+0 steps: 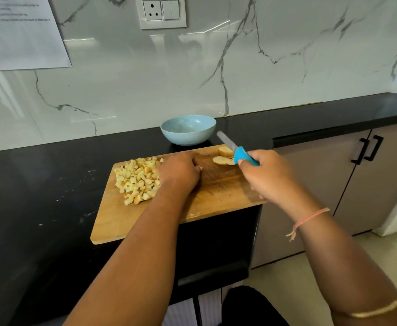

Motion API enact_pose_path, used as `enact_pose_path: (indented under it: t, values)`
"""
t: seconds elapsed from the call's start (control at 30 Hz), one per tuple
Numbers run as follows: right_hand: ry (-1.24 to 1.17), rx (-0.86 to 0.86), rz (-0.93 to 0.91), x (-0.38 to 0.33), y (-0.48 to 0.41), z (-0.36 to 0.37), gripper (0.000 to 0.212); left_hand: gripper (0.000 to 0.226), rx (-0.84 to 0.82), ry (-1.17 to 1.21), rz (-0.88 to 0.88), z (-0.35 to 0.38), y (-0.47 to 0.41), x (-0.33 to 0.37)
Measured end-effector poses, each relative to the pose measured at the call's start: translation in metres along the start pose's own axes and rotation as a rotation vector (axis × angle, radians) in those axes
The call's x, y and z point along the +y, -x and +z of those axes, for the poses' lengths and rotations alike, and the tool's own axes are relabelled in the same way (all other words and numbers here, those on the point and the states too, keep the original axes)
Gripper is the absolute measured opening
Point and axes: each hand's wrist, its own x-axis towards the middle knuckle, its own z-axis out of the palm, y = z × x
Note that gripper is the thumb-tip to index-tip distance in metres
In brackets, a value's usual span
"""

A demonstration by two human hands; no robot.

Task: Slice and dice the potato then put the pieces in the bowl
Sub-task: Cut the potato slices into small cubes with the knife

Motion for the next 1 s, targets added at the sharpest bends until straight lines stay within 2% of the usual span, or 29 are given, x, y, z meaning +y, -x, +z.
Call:
enact_pose_path:
  t: [0.13, 0.27, 0.4, 0.5, 0.63, 0.73, 0.87, 1.0]
  values:
    - [-0.299, 0.115, -0.050, 0.006, -0.020, 0.010, 0.022, 0.019, 0.007, 0.001, -0.039, 0.001, -0.002, -0.002]
    - [-0.664, 0.103, 0.046, 0.014, -0.027, 0.022, 0.022, 0.016, 0.026, 0.004, -0.070, 0.000, -0.003, -0.002]
    - [-0.883, 0.115, 0.114, 0.020, -0.028, 0.021, 0.019, 0.018, 0.012, -0.057, -0.140, -0.003, -0.002, -0.004]
    - [-1.013, 0.112, 0.145, 0.023, -0.027, 0.017, 0.021, 0.025, 0.064, -0.083, -0.185, -0.006, -0.003, -0.003]
    - [-1.076, 0.074, 0.127, 0.026, -0.026, 0.015, 0.021, 0.041, 0.127, 0.001, -0.222, -0.010, -0.002, -0.001]
    - [-1.077, 0.063, 0.106, 0.028, -0.025, 0.015, 0.021, 0.049, 0.108, -0.008, -0.163, -0.007, -0.006, 0.007]
    - [-1.057, 0.039, 0.089, 0.030, -0.026, 0.015, 0.023, 0.043, 0.115, -0.042, 0.046, 0.007, -0.019, 0.033]
    - [-1.034, 0.037, 0.089, 0.031, -0.026, 0.015, 0.022, 0.038, 0.018, 0.052, 0.110, 0.017, -0.035, 0.059]
